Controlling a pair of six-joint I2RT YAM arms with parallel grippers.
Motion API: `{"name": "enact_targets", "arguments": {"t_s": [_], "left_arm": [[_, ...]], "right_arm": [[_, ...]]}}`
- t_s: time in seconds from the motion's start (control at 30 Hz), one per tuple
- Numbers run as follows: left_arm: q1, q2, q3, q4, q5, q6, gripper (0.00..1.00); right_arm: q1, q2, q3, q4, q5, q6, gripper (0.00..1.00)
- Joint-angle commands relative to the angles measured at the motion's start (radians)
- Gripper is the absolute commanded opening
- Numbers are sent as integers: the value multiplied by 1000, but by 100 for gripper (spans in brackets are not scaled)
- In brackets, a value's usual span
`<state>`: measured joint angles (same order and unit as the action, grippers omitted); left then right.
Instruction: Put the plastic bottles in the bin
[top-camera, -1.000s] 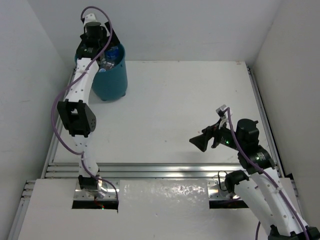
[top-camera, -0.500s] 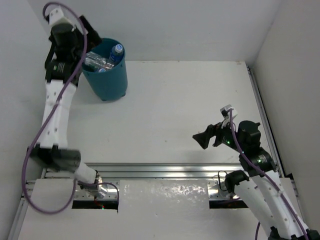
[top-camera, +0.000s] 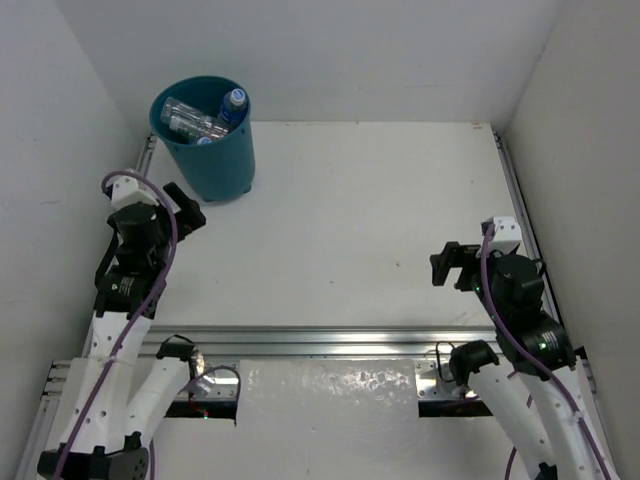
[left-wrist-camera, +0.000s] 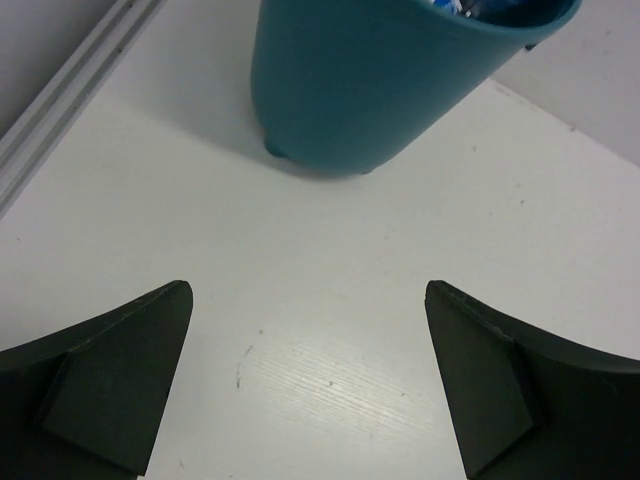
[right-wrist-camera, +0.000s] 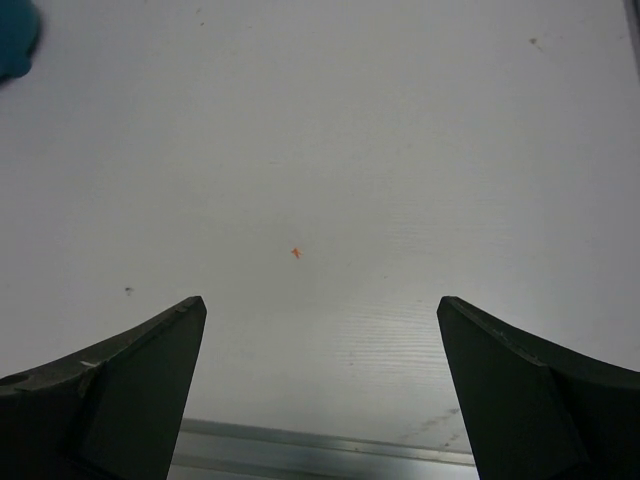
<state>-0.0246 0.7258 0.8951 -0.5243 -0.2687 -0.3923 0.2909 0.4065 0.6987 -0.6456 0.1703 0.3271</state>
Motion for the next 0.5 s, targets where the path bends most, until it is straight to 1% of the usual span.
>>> {"name": "enact_targets", "arguments": {"t_s": [0.0, 0.1, 0.17, 0.2, 0.23, 0.37, 0.47], "left_arm": [[0, -81, -75, 50, -12, 49, 100], [-3, -204, -163, 104, -38, 53, 100], [-12, -229, -139, 92, -66, 50, 100], [-17, -226, -145, 99, -93, 50, 100], [-20, -220, -145, 102, -90, 49, 99], [-23, -187, -140, 92, -26, 52, 100], [-26, -197, -147, 99, -18, 41, 100]], "right_arm": [[1, -24, 2, -29, 100, -37, 99], [1, -34, -14, -19, 118, -51, 99], [2, -29, -24, -12, 117, -54, 99], [1, -26, -28, -5, 112, -54, 99], [2, -18, -30, -6, 110, -50, 99], [2, -8, -31, -12, 104, -40, 99], [2, -15, -38, -11, 84, -43, 99]]}}
